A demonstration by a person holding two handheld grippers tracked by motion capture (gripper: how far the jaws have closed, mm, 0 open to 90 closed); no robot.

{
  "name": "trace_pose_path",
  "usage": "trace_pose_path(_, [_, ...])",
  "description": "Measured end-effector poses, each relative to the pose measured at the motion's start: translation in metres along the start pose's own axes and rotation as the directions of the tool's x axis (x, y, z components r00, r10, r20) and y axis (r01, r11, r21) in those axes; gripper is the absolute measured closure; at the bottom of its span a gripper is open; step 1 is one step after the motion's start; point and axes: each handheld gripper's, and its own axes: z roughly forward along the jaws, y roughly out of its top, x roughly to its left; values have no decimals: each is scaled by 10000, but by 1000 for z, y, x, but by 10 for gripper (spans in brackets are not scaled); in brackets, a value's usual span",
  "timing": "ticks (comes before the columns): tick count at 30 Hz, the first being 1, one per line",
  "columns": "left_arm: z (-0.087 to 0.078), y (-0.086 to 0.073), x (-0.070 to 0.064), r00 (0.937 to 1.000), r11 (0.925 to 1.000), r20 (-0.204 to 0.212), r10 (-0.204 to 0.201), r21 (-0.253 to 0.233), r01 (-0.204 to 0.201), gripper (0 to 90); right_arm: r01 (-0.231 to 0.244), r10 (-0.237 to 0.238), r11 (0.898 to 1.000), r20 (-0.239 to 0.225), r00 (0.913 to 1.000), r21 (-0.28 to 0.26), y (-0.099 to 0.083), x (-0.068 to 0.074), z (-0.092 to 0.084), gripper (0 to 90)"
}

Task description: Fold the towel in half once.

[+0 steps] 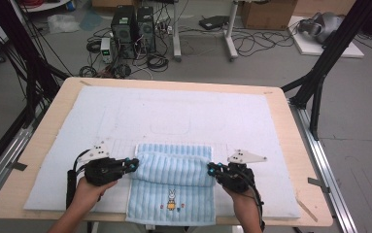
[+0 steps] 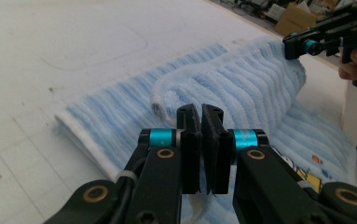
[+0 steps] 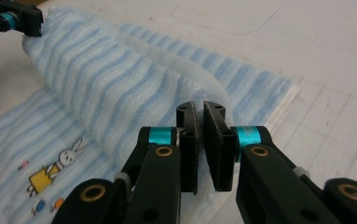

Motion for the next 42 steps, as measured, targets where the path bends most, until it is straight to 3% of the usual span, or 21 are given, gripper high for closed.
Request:
trace_pose_path(6, [-1,-10,-4,10000,9975,33,-2,706,-1,797,35,-25,9983,-162,9999,588,-18,9,-1,840])
trace_pose_path(8, [-2,-8,1,9992,9973,-167,-355,631,365,638,13,-1,9974,-165,9999,719,-21,10,-2,783])
trace_pose_path(9, [-4,-5,6,9976,9977,-390,-567,352,580,584,-77,83,9979,-90,9999,649,-21,9,-2,714])
trace_pose_path(11, [-5,1,16,9935,9949,-542,-1003,8,1005,481,-461,461,9987,24,9989,212,-15,4,-5,644])
trace_pose_path(13, [-2,8,28,9905,9934,-756,-1147,-84,1144,486,-610,615,9980,378,9974,-137,-6,-4,-3,628])
trace_pose_path(17, [16,10,45,9821,9860,-980,-1606,291,1641,517,-705,673,9973,1209,9904,223,4,-23,18,634])
trace_pose_path(21, [40,8,48,9805,9844,-1647,-1069,1211,1277,573,-828,677,9923,1567,9853,922,4,-33,45,658])
trace_pose_path(24, [48,4,48,9812,9828,-1831,-606,1609,907,655,-769,570,9894,1583,9857,1229,2,-35,52,776])
trace_pose_path(25, [48,3,47,9809,9846,-1897,-435,1584,743,708,-656,479,9904,1427,9886,1217,2,-36,52,832])
trace_pose_path(27, [49,4,46,9833,9861,-1810,-179,1594,473,843,-404,225,9914,1414,9897,1246,3,-35,51,859])
trace_pose_path(28, [49,5,45,9831,9875,-1831,86,1561,204,856,-309,124,9914,1438,9895,1270,4,-34,51,863])
trace_pose_path(30, [48,8,46,9831,9923,-1825,144,1235,84,861,-180,-2,9919,1431,9897,1260,6,-34,51,874])
trace_pose_path(32, [47,12,50,9855,9958,-1687,-164,859,313,861,-139,-32,9934,1487,9889,1135,8,-35,51,874])
trace_pose_path(37, [48,19,58,9842,9979,-1719,-433,393,508,860,-78,-85,9956,1713,9852,939,15,-38,52,874])
trace_pose_path(40, [51,20,62,9801,9971,-1910,-540,422,632,860,-97,-53,9969,1892,9819,785,19,-41,55,874])
trace_pose_path(42, [54,18,63,9773,9943,-2019,-643,705,800,854,-286,124,9963,1941,9809,810,23,-44,60,874])
